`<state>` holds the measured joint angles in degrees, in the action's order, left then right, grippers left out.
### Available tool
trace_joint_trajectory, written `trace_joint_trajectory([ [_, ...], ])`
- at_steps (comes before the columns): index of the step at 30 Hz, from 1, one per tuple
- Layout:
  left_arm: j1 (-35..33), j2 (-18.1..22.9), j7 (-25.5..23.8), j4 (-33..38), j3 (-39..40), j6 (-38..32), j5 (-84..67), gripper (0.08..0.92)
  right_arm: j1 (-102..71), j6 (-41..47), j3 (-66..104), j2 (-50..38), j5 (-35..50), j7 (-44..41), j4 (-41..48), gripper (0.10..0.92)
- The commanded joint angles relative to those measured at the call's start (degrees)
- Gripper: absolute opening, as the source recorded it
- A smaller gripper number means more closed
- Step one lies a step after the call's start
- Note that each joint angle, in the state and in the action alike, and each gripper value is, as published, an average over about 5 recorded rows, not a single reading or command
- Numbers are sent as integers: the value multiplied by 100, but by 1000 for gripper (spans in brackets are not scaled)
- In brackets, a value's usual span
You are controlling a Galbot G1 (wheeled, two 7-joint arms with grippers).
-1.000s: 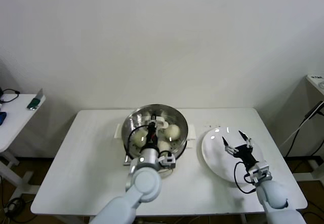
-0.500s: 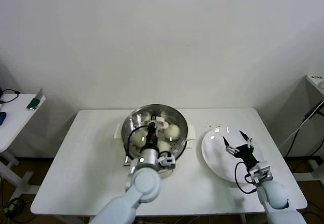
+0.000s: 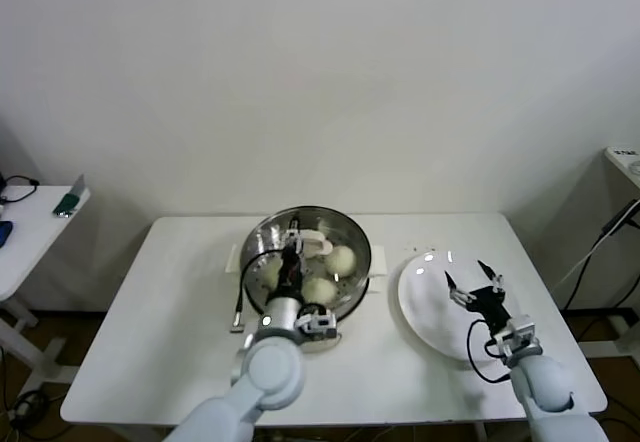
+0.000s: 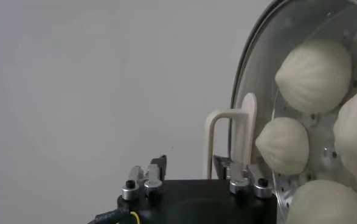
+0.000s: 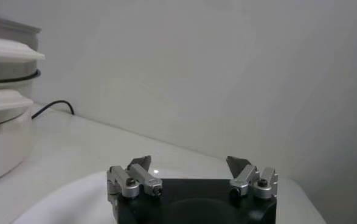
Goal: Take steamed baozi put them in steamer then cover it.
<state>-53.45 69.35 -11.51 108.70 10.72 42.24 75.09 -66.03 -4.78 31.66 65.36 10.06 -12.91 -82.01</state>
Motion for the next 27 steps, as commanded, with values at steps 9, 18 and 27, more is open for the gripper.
trace_joint_trajectory([
  [9, -1109, -1068, 298, 1698, -293, 257, -791, 803, 34, 516, 36, -44, 52, 34, -102, 823],
  [18, -1868, -1180, 2142, 1862, -2318, -1861, -3854, 823, -45, 307, 50, 8, 46, -47, -253, 823],
  [27, -3531, -377, 2119, 1825, -4863, -3998, -6897, 823, -140, 136, 123, -11, 96, -171, -314, 823],
])
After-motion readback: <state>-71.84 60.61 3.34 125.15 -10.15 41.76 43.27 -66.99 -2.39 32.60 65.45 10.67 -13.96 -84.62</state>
